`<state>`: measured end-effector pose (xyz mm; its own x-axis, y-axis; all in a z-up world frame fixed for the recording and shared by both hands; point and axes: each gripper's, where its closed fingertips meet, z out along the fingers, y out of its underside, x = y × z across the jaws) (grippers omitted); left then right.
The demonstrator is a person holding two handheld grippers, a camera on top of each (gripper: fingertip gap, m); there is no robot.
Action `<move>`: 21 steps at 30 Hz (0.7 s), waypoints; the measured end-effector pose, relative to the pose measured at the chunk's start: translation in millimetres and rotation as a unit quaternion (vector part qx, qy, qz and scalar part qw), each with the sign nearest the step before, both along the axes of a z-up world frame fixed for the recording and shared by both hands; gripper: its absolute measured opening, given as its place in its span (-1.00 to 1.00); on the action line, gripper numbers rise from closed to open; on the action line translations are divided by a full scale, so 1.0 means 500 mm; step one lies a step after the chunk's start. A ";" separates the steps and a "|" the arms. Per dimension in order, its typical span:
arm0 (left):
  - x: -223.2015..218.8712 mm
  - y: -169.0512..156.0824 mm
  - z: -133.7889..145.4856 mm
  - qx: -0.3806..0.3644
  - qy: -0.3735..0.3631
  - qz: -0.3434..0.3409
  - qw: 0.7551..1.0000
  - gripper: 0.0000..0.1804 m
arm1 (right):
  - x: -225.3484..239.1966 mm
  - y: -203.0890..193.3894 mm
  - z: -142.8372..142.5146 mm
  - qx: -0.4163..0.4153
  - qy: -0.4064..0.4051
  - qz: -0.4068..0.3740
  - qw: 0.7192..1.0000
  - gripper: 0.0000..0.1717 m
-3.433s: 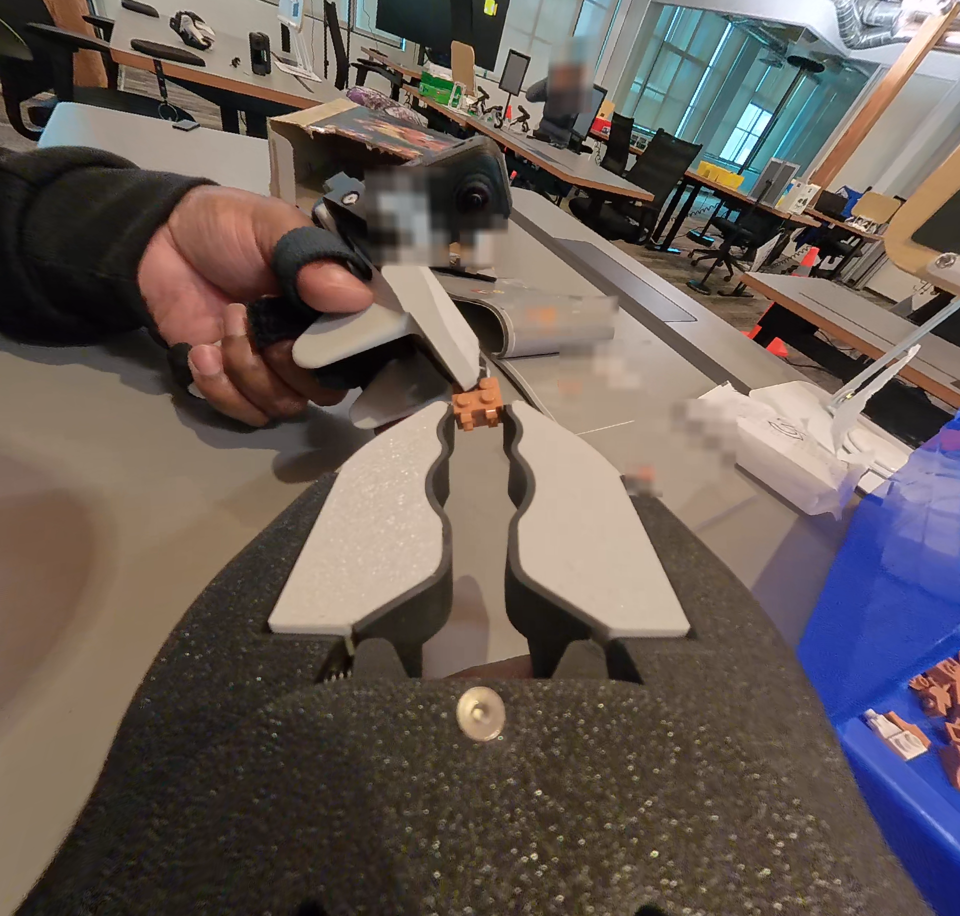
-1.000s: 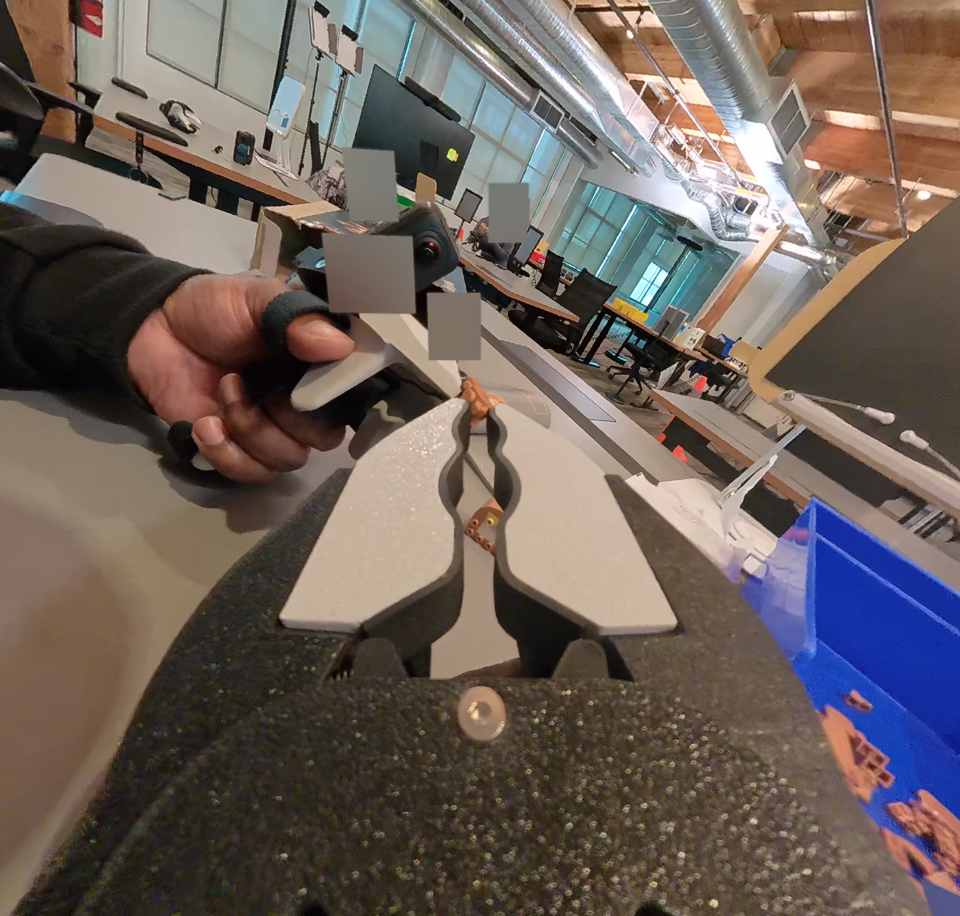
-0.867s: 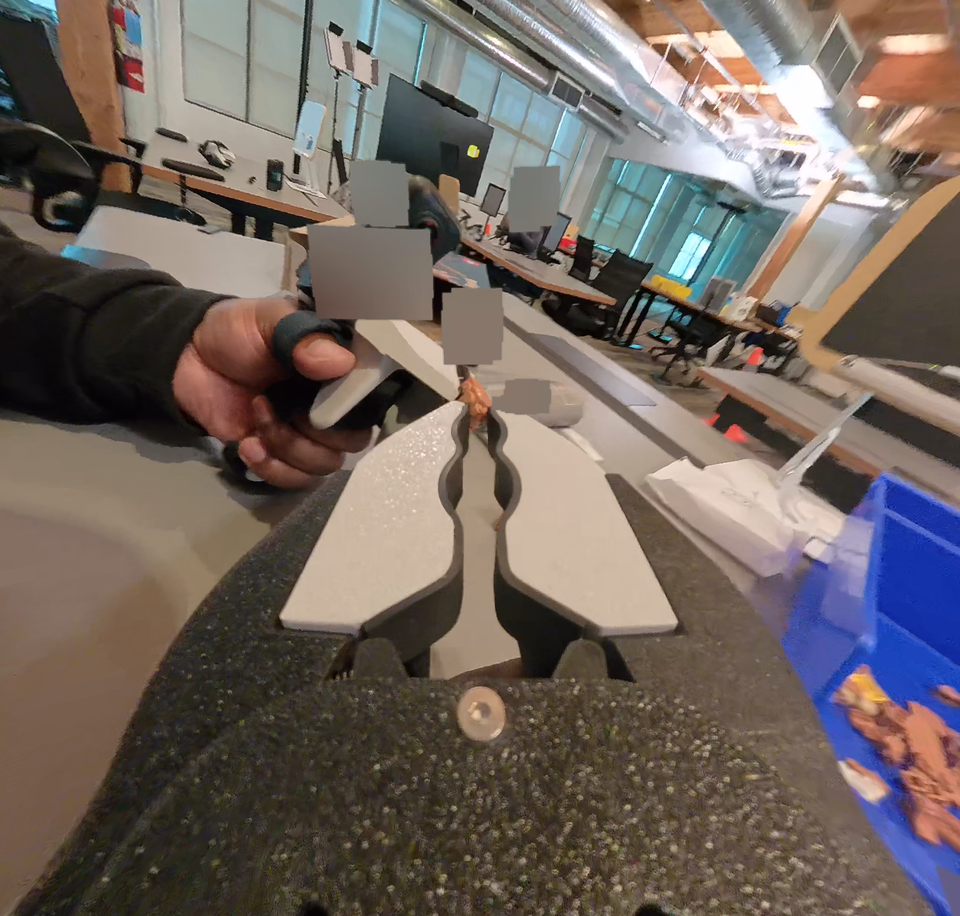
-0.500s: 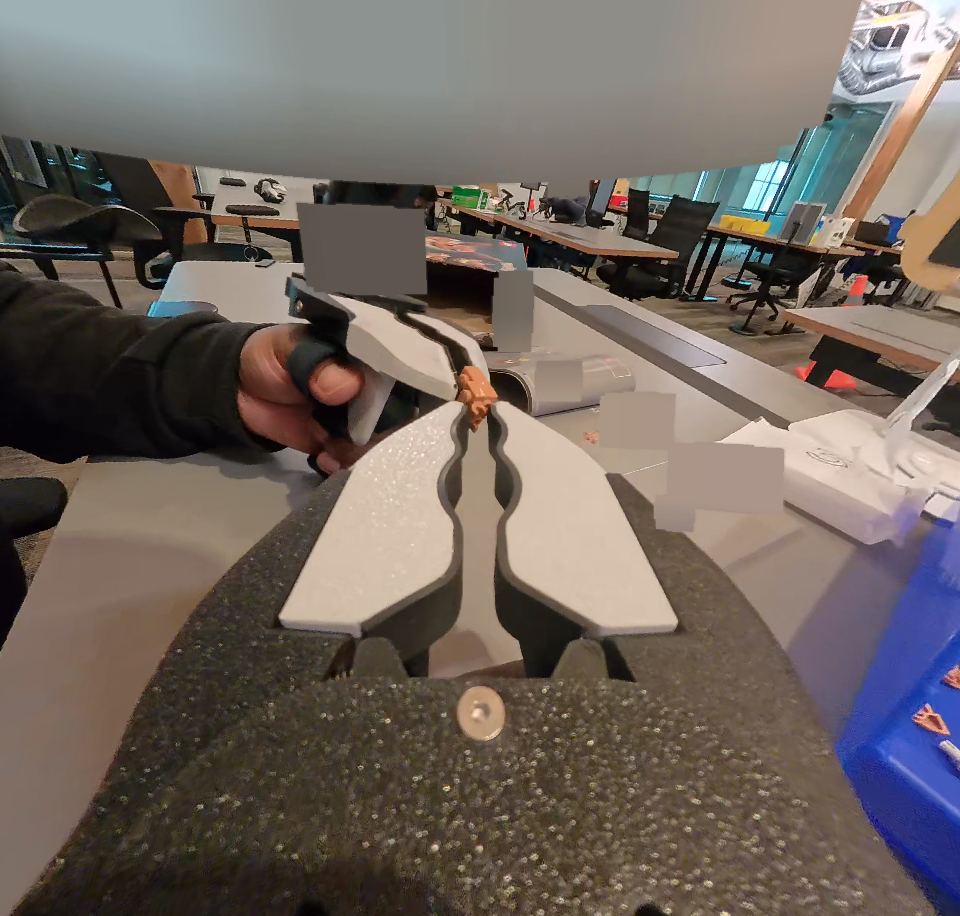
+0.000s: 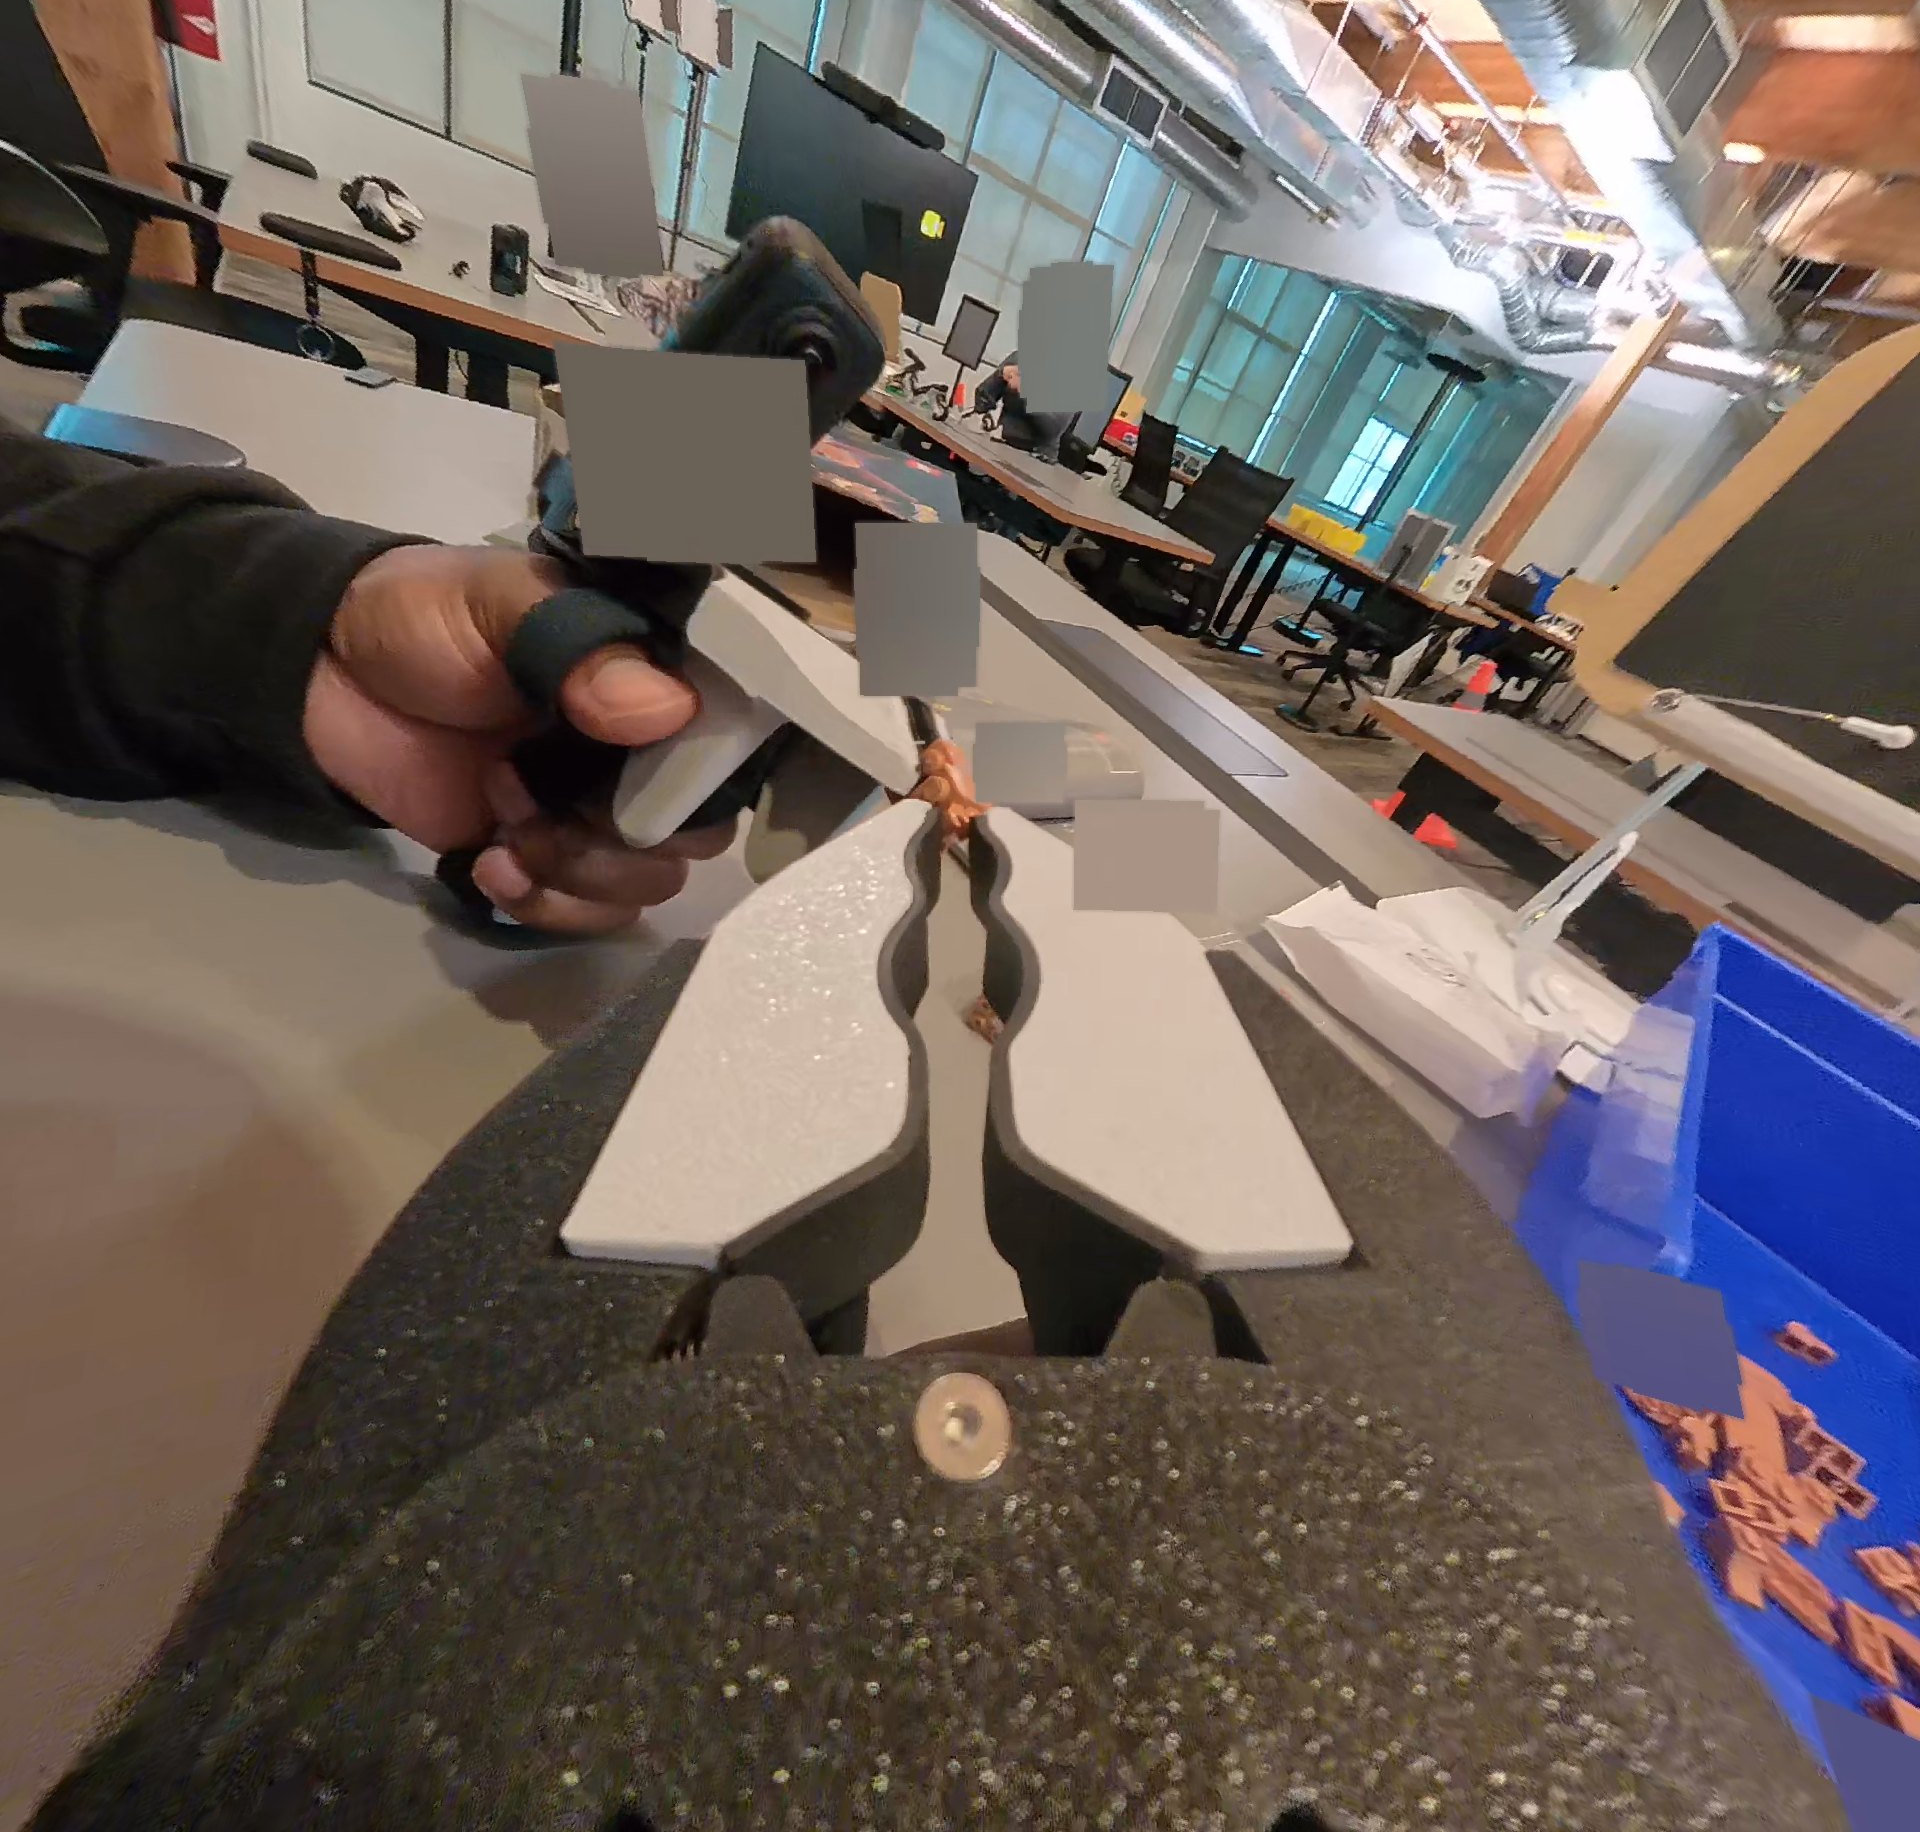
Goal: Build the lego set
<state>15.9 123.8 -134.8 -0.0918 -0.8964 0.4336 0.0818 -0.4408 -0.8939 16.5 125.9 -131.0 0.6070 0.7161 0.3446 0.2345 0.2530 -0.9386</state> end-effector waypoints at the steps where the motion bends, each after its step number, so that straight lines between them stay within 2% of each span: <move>1: 0.000 0.000 0.000 -0.010 -0.002 -0.002 1.000 -0.92 | 0.000 0.000 0.000 0.006 -0.003 -0.003 1.000 -0.95; 21: 0.003 0.000 -0.002 -0.141 -0.030 -0.037 0.989 -0.92 | -0.001 -0.001 0.001 0.124 -0.080 -0.049 0.988 -0.96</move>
<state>17.1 123.7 -135.5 -0.1859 -0.7307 0.6569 0.0884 -0.6783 -0.7295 16.1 125.2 -130.6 0.5923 0.5384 0.5994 0.4096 0.4395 -0.7994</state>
